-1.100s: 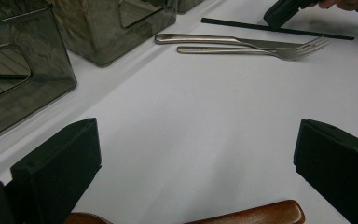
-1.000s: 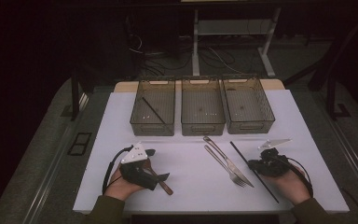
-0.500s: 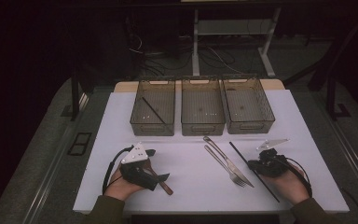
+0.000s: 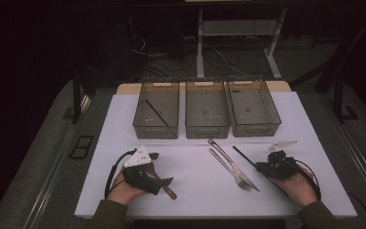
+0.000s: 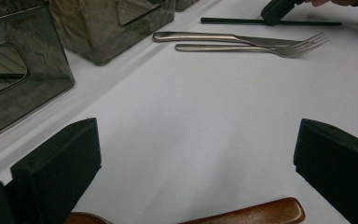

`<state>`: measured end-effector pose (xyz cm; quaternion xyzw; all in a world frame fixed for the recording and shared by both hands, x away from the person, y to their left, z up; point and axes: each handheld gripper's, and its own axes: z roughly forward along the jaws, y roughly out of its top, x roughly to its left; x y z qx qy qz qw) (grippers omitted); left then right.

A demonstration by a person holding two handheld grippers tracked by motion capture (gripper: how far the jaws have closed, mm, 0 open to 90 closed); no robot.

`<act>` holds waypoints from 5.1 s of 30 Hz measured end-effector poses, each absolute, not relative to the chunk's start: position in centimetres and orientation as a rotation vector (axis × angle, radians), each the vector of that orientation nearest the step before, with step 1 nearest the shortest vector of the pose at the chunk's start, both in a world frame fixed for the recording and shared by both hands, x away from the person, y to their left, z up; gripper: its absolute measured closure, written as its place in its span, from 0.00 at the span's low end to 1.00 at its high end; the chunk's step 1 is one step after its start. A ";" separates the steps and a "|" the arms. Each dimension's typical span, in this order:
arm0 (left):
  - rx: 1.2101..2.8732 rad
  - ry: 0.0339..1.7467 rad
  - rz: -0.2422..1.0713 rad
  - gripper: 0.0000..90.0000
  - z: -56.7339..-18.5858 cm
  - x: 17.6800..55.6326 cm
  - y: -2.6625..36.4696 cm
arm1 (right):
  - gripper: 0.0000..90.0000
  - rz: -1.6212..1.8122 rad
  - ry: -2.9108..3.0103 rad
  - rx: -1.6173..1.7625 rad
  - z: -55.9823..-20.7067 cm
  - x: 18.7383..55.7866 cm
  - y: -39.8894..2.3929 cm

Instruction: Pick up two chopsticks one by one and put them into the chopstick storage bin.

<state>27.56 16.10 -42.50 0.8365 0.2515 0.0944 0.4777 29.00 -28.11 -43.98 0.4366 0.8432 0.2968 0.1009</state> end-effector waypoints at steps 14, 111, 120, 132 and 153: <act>2.037 0.622 0.210 0.00 -42.7 27.7 16.1 | 0.94 1.014 2.468 1.309 -42.1 29.2 -28.9; 2.007 0.627 0.206 0.00 -42.7 27.6 15.9 | 0.94 1.134 2.569 1.120 -32.6 46.2 -7.1; 2.006 0.623 0.205 0.00 -42.6 27.6 16.0 | 0.94 1.099 2.571 1.166 -33.2 48.6 -3.7; 1.987 0.618 0.203 0.00 -42.6 27.6 15.9 | 0.94 1.008 2.570 1.239 -34.5 51.2 0.1; 1.987 0.607 0.197 0.00 -42.4 27.8 15.9 | 0.76 1.039 2.577 1.257 -36.4 52.6 2.9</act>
